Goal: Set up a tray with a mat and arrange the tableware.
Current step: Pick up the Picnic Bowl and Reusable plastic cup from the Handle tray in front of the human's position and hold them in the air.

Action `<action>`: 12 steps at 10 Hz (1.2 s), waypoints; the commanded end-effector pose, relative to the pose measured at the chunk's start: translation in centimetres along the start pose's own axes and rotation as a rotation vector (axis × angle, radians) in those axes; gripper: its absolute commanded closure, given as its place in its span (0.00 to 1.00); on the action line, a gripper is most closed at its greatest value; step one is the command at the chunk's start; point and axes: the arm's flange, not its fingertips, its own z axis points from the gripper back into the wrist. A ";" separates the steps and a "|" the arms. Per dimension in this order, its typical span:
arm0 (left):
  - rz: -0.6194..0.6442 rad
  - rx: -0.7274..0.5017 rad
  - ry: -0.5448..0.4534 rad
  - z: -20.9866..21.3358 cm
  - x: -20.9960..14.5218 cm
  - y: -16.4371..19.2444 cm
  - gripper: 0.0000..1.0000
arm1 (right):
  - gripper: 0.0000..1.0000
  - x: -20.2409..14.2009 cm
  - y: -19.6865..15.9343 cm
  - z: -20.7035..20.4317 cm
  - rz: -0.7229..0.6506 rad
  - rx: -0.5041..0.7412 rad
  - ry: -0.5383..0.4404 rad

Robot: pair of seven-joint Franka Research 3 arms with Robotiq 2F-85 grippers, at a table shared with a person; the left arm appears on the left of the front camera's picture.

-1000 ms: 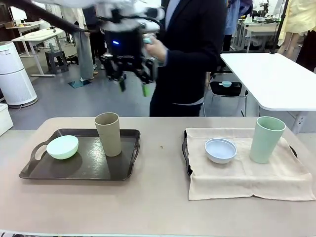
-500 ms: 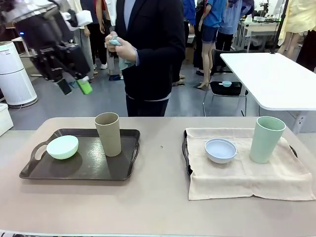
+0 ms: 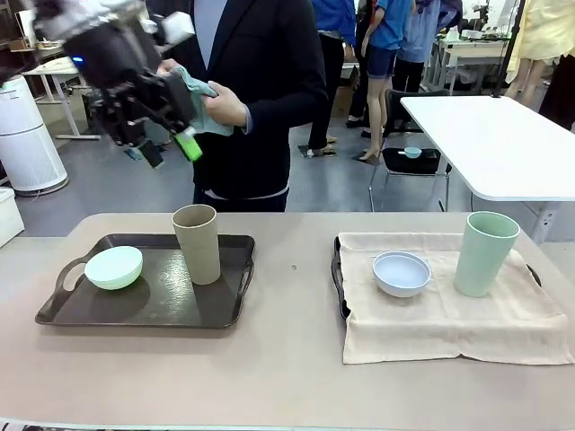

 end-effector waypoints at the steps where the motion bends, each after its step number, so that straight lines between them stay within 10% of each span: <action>1: 0.061 -0.248 -0.113 2.0 -5.5 7.3 0.25 | 0.00 -1.1 -7.5 5.0 -0.083 0.634 -0.229; 4: 0.123 -0.602 -0.268 2.1 -14.3 18.2 0.25 | 0.00 -5.9 -17.0 3.5 -0.390 1.052 -0.483; 5: 0.193 -0.593 -0.326 0.6 -15.7 19.3 0.25 | 0.00 -6.8 -17.5 1.4 -0.558 0.789 -0.520; 6: 0.103 -0.480 -0.219 3.6 -11.6 15.3 0.25 | 0.00 -6.8 -12.8 2.2 -0.101 0.586 -0.248; 8: 0.150 -0.563 -0.282 2.1 -15.5 19.0 0.25 | 0.00 -9.3 -17.4 0.0 -0.238 0.691 -0.323; 10: 0.206 -0.658 -0.289 4.0 -13.6 21.5 0.25 | 0.00 -8.8 -14.5 -2.7 0.005 0.990 -0.147; 12: 0.225 -0.745 -0.261 4.6 -13.7 25.9 0.25 | 0.00 -10.6 -12.6 -5.2 -0.051 1.151 -0.140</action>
